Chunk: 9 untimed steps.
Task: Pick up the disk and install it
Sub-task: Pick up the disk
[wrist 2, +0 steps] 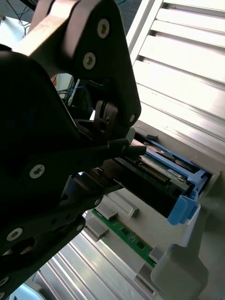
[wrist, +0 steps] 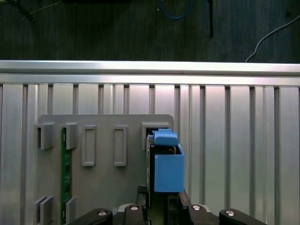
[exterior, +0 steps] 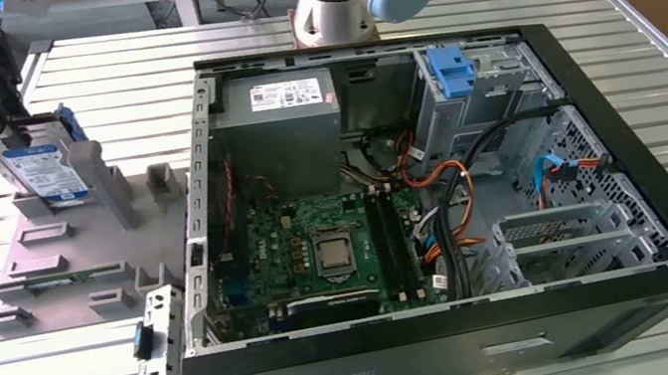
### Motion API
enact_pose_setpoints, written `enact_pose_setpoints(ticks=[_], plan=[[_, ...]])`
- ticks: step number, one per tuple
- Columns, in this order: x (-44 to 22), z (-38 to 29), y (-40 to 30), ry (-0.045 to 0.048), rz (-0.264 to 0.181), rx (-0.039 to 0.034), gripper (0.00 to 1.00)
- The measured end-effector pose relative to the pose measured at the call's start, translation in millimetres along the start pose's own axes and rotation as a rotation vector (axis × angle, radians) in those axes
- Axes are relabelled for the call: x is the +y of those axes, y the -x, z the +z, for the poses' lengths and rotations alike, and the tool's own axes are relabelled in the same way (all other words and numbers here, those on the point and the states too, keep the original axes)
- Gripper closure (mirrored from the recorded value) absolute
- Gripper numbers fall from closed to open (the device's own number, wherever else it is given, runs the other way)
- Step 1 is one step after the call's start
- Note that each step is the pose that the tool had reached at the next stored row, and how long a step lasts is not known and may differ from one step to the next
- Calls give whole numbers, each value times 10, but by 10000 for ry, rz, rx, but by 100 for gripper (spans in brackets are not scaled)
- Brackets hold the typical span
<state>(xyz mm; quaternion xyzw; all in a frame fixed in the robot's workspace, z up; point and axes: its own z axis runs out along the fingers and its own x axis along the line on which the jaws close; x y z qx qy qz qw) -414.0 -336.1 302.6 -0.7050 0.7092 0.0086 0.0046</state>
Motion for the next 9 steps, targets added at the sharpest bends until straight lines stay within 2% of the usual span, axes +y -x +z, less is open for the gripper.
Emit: enact_pose_setpoints(ticks=[9], plan=[[0, -33, 1, 0, 0, -1, 65]])
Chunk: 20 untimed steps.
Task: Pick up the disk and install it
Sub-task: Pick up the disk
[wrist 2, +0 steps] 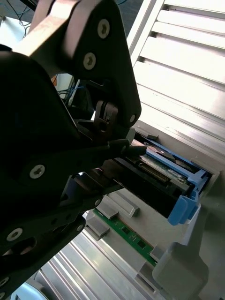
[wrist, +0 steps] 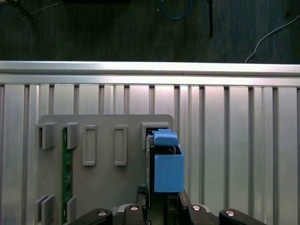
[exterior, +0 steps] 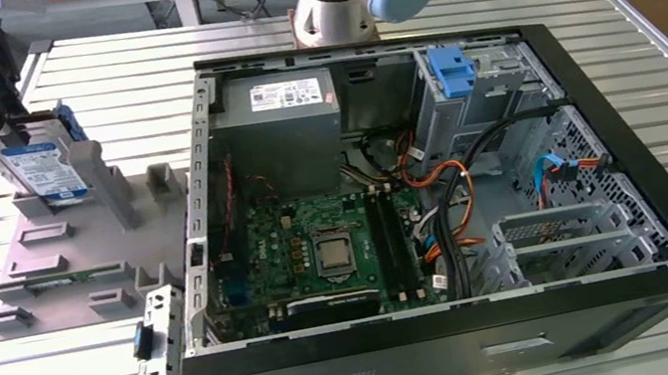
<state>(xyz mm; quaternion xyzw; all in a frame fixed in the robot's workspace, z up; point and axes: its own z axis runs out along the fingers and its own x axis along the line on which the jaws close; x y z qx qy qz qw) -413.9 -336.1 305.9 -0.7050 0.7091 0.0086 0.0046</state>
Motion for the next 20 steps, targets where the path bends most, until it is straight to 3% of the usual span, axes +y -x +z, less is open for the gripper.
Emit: enact_pose_setpoints(ticks=[9, 15, 20], plan=[[0, -2, 0, 0, 1, 0, 65], [1, -94, 2, 2, 0, 1, 65], [1, -98, 2, 0, 0, 0, 65]])
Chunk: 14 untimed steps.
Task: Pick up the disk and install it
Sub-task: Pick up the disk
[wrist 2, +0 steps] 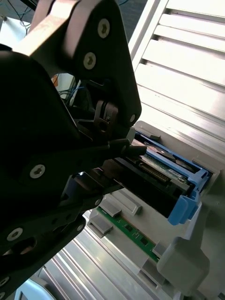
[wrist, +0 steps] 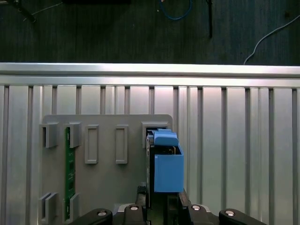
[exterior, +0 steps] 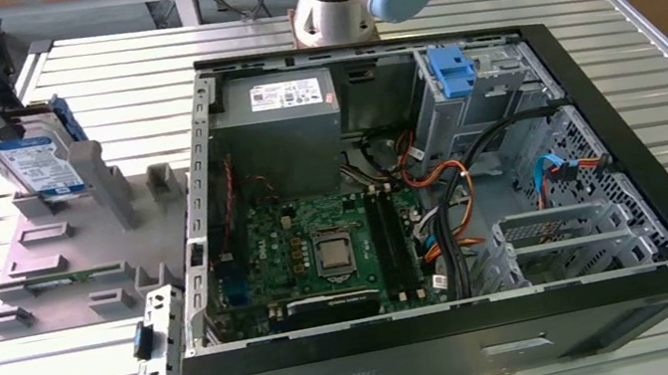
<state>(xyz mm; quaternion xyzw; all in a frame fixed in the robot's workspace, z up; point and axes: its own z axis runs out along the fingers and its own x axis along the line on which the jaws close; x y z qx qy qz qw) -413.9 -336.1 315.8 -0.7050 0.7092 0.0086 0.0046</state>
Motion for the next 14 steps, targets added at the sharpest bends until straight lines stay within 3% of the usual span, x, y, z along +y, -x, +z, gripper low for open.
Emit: enact_pose_setpoints(ticks=[14], plan=[[0, -30, 1, 5, 0, 2, 65]])
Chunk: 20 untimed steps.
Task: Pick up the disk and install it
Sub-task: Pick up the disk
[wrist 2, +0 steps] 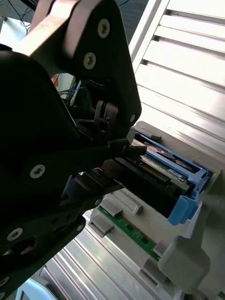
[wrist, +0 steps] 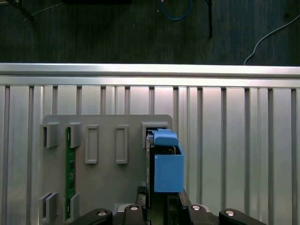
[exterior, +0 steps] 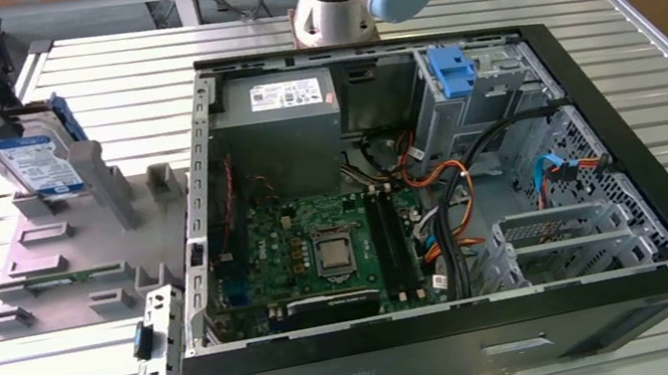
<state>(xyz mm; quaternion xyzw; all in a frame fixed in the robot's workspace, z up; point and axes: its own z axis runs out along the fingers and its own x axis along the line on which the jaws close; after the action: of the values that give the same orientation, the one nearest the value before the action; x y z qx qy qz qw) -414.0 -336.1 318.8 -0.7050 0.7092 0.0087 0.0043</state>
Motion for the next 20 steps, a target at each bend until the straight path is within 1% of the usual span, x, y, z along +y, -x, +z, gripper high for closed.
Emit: enact_pose_setpoints(ticks=[2, 6, 7, 15, 20], plan=[[0, -30, 1, -4, 0, -2, 65], [1, -111, 2, -4, -1, -2, 65], [1, -162, 3, -5, 0, -3, 65], [3, -413, 8, -4, 0, -2, 65], [4, -589, 11, -4, 0, -2, 65]])
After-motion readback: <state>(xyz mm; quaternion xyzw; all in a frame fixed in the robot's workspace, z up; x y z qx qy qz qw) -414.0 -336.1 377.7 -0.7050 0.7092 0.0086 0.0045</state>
